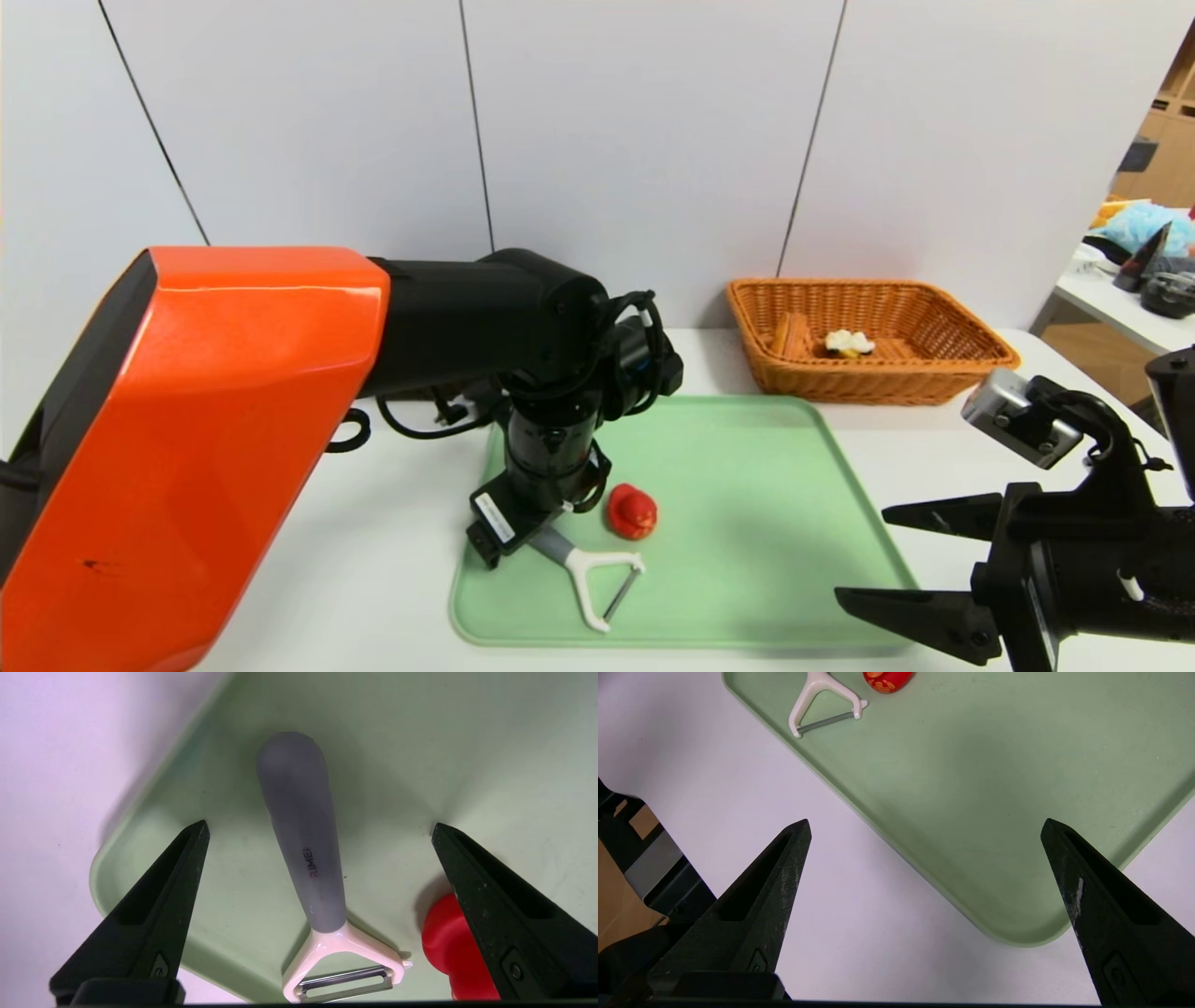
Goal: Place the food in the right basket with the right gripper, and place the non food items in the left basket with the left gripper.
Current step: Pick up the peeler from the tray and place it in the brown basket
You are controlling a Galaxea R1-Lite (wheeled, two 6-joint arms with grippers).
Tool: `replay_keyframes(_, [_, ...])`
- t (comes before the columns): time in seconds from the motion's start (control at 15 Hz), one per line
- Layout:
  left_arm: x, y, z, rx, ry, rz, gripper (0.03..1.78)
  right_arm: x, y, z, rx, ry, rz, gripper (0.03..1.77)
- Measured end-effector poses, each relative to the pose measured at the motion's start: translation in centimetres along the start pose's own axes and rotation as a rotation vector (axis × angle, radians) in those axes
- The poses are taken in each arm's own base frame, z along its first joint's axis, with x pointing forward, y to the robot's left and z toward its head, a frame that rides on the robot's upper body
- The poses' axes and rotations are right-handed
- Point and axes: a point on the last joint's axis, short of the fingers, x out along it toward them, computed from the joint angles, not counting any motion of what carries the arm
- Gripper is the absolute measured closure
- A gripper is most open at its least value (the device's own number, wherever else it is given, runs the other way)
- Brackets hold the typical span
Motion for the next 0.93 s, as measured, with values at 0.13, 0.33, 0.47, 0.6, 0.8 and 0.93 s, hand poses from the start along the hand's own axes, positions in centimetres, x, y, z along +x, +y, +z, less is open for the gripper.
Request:
replay_keyframes(0.13, [0.00,0.00,-0.02,0.000,0.000,0.000,0.12,0.01,-0.01,-0.01,0.000,0.001,0.000,0.10])
replay_keyframes(0.33, [0.00,0.01,-0.02,-0.001,0.000,0.001,0.12,0.01,-0.01,-0.03,0.001,0.003,0.000,0.10])
replay_keyframes(0.47, [0.01,0.07,-0.06,0.003,0.000,0.007,0.12,-0.01,0.00,-0.05,0.001,0.003,0.000,0.10])
replay_keyframes(0.6, [-0.01,0.08,-0.27,0.010,-0.003,0.010,0.12,-0.04,0.01,-0.06,0.001,0.002,0.000,0.10])
replay_keyframes(0.8, [-0.01,0.10,-0.37,0.015,-0.004,0.012,0.12,-0.08,0.03,-0.07,0.000,0.001,0.000,0.10])
replay_keyframes(0.93, [0.00,0.12,-0.40,0.017,-0.003,0.015,0.45,-0.09,0.03,-0.08,0.001,0.001,0.000,0.10])
